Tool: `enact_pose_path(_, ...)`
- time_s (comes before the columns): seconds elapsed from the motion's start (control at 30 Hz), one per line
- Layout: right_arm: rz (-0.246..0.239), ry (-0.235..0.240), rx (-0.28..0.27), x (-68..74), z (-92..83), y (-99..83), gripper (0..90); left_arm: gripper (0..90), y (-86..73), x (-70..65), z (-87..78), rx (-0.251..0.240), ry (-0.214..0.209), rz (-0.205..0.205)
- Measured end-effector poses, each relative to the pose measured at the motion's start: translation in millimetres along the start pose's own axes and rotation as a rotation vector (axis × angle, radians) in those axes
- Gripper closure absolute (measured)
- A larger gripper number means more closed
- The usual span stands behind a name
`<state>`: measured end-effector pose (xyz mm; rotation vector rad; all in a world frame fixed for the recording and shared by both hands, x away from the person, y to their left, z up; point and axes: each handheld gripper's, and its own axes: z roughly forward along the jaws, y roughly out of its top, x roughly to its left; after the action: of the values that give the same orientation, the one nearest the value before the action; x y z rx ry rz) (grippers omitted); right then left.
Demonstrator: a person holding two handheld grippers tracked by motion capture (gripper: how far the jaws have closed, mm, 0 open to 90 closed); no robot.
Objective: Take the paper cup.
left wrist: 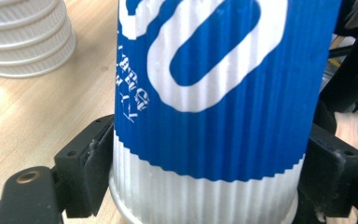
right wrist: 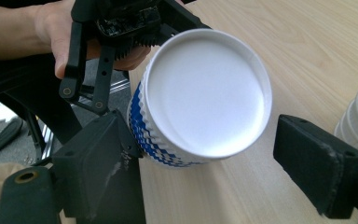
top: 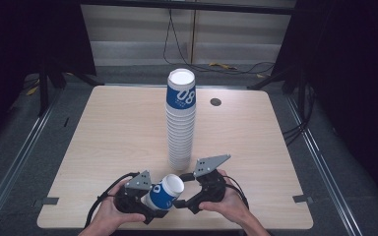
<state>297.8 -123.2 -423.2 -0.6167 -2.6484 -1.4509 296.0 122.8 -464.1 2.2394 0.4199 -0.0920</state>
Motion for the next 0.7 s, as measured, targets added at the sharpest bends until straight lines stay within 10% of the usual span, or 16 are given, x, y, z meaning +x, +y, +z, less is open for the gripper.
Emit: enact_pose_path(0.7, -0.123, 0.050, 0.303, -0.9, 12.3, 16.9, 16.6, 16.2, 0.7, -6.0, 7.6, 0.071, 0.011, 0.057)
